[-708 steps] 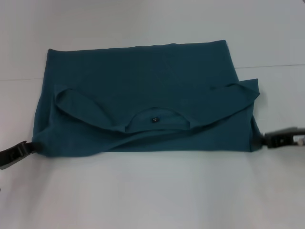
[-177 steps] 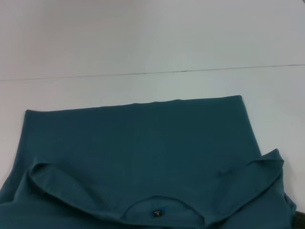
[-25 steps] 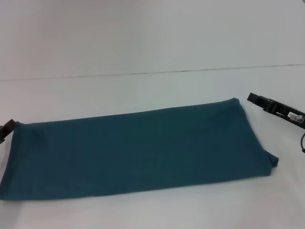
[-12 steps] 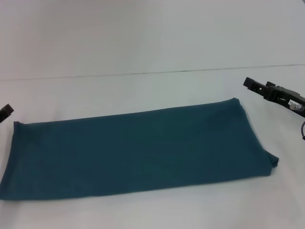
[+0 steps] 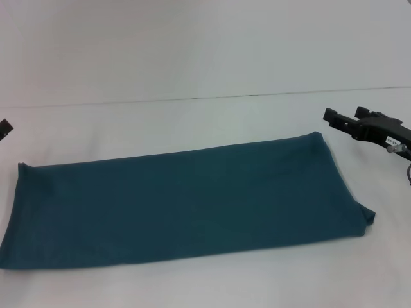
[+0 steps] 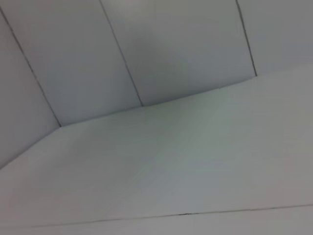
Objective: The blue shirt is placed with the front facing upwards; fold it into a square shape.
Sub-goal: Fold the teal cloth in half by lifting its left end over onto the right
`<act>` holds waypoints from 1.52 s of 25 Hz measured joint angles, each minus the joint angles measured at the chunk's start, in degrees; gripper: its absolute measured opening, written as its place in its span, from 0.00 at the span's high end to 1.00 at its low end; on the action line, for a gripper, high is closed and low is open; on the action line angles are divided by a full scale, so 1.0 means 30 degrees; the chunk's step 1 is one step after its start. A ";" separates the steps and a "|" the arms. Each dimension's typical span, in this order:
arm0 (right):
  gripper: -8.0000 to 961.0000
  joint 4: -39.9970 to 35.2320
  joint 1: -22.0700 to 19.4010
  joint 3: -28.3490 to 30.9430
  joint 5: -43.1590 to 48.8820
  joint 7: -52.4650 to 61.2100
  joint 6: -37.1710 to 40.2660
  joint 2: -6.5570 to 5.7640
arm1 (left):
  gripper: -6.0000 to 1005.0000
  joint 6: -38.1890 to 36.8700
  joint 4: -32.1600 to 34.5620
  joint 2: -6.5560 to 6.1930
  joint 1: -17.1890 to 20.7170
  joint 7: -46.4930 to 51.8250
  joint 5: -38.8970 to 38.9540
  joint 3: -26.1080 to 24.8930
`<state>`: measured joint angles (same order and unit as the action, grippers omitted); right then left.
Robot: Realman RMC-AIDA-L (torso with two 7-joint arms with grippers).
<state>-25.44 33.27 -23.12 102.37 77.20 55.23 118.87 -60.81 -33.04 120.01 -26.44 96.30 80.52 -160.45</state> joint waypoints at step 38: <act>0.01 -0.1528 -0.1060 -0.4423 0.0421 -0.5269 0.8203 -0.0844 | 0.13 -0.4267 -0.5943 -0.2104 0.0619 1.2680 -0.6112 0.4055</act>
<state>-30.02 30.08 -36.39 103.63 61.39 79.84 116.33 -73.61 -50.87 113.70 -24.58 134.34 62.19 -148.29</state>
